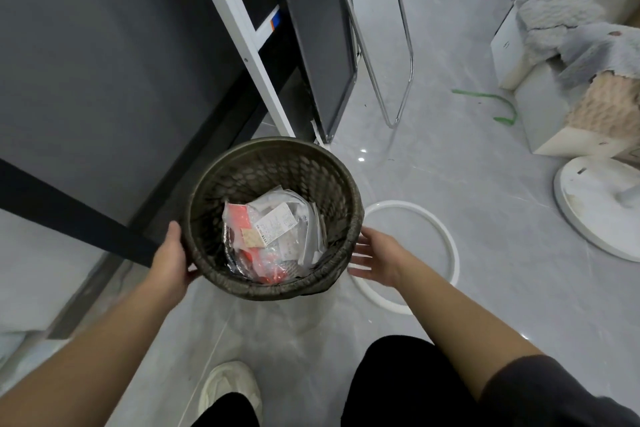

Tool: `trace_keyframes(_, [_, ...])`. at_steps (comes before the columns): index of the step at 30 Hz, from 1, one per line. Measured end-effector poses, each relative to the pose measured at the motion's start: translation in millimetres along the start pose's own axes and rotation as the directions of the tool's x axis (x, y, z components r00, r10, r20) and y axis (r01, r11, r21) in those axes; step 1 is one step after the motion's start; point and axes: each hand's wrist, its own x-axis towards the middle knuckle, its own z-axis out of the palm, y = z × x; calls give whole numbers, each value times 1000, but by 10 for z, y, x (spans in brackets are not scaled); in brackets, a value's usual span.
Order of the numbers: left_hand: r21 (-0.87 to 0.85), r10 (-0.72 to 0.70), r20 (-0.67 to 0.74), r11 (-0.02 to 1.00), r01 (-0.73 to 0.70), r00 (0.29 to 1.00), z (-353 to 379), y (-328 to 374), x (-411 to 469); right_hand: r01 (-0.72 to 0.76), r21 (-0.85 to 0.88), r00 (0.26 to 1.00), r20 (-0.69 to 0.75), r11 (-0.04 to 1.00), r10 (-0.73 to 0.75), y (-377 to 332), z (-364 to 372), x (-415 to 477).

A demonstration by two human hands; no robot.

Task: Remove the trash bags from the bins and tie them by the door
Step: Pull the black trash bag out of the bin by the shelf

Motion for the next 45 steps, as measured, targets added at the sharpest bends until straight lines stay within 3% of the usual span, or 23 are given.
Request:
trace_keyframes(6, [91,-186,160,981,173,969,7,-276,-90,-23,-142,997,67,990,33,25,80,-74])
trace_keyframes(11, [30,-172,158,985,169,972,33,-346,-82,7,-344,993,113,939,34,31,-12,-80])
trace_keyframes(15, [91,-105,117,991,95,988,37,-396,-133,25,-417,973,218,909,73,20,-66,-159])
trace_keyframes(18, [8,-104,145,994,105,984,63,-395,-167,35,-404,949,300,914,96,-12,-121,-269])
trace_keyframes(22, [-189,-194,66,961,203,979,25,-422,-155,42,-348,901,418,937,114,-37,-190,-368])
trace_keyframes(25, [-194,-237,22,952,236,971,4,-430,-204,47,-299,875,472,953,105,-46,-202,-408])
trace_keyframes(31, [12,-346,229,936,352,910,153,-509,-498,11,-236,891,444,972,97,-78,-138,-504])
trace_keyframes(34, [-17,-358,290,925,379,887,194,-517,-518,11,-227,899,428,974,90,-84,-120,-535])
trace_keyframes(40, [-70,-353,264,921,383,898,229,-541,-539,4,-244,907,409,970,99,-87,-108,-595])
trace_keyframes(45, [-287,-351,159,878,383,923,40,-480,-578,17,-290,911,400,957,105,-129,-124,-676])
